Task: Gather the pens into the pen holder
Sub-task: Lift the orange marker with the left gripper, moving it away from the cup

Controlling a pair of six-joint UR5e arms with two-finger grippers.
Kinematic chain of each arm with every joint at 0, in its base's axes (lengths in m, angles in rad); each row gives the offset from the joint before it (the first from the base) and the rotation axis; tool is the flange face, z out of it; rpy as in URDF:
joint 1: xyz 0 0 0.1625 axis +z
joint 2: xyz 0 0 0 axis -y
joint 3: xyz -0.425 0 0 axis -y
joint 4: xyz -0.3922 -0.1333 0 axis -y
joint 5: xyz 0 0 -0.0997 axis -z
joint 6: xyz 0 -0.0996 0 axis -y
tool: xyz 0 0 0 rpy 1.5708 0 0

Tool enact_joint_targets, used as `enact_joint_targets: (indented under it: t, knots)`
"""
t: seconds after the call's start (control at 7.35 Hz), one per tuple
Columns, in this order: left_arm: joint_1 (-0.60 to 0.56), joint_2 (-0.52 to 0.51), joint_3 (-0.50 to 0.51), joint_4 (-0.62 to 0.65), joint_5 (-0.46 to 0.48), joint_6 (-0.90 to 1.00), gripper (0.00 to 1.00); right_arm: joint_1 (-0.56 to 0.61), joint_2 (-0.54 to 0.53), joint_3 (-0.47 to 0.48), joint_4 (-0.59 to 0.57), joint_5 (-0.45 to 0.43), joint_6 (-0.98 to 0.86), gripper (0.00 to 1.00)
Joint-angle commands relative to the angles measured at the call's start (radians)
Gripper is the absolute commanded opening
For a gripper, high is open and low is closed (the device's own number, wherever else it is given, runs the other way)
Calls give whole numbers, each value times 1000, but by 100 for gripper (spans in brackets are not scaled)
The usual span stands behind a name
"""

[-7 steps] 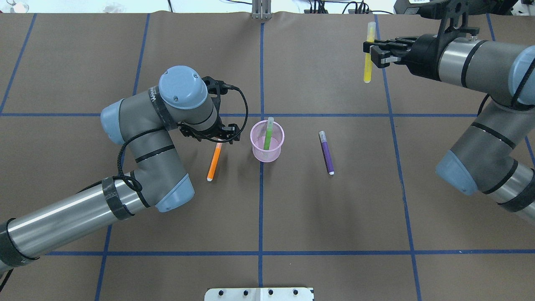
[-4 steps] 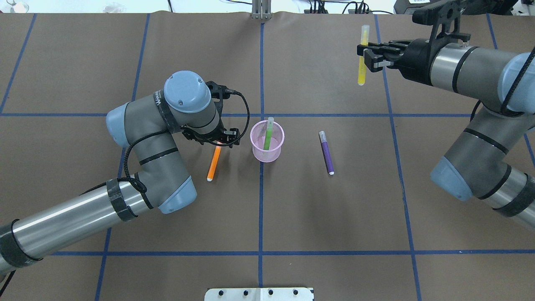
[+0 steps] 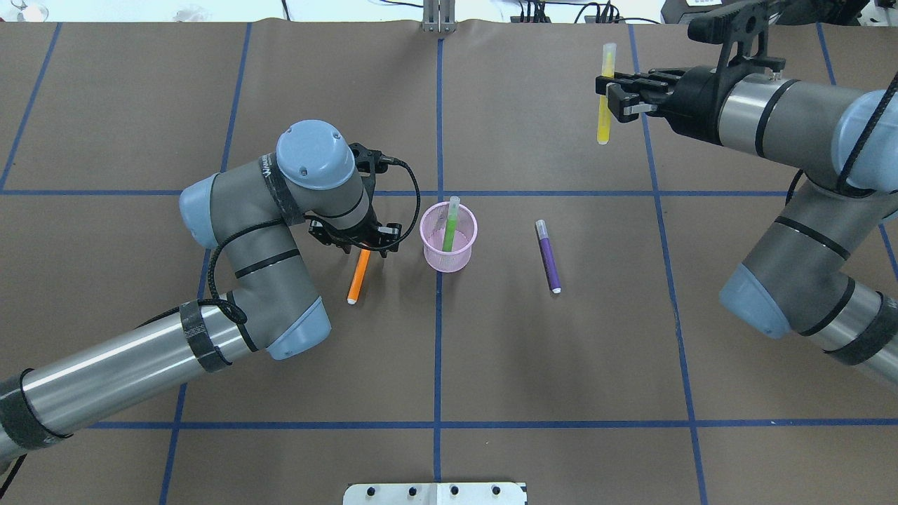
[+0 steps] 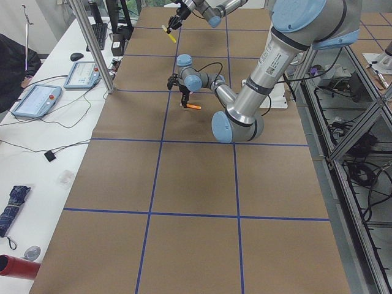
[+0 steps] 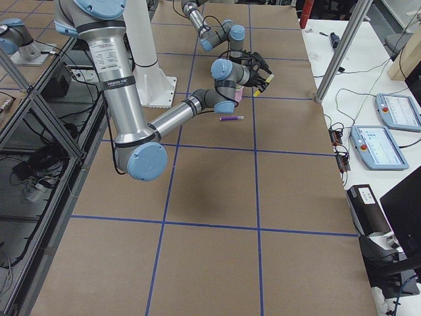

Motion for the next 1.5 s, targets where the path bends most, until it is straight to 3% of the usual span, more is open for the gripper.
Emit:
enact_joint_targets:
  t: [0.0,0.27,0.82,1.09,1.22,1.36]
  knots:
    - [1,1,5,0,-2,0,62,-3,-1,0,0,0,0,0]
    - [1,-1,9,0,-2,0,59,-3,-1,-2,0,0,0,0]
    - [2,1,12,0,-2,-6,35,-3,-1,-2,2,0,0,0]
    - [4,1,12,2,-2,-8,32,-4,-1,-2,2,0,0,0]
    - [4,1,12,2,-2,-9,23,-4,-1,0,0,0,0,0]
    - [4,1,10,2,-2,-14,8,-4,1,-2,2,0,0,0]
